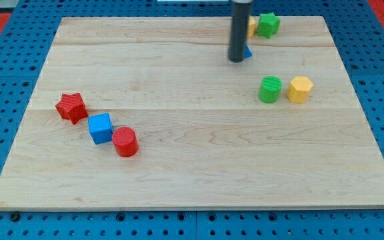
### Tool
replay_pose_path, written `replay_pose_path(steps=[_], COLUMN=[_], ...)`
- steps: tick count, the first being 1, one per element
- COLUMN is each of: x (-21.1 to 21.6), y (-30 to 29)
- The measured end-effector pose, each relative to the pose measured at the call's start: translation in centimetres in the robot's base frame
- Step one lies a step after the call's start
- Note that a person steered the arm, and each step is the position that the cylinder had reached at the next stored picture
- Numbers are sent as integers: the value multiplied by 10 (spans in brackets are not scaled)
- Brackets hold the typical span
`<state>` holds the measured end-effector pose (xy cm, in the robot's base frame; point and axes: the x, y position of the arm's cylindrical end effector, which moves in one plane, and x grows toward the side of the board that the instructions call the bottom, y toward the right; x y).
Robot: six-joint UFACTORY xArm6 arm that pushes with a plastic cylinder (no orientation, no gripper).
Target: Push the red circle into the blue cube
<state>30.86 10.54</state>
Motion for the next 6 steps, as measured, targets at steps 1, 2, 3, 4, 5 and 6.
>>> replay_pose_path(steps=[1, 2, 3, 4, 5, 6], x=[-22, 26, 115, 224, 251, 209], y=[35, 7, -48, -57, -135, -199])
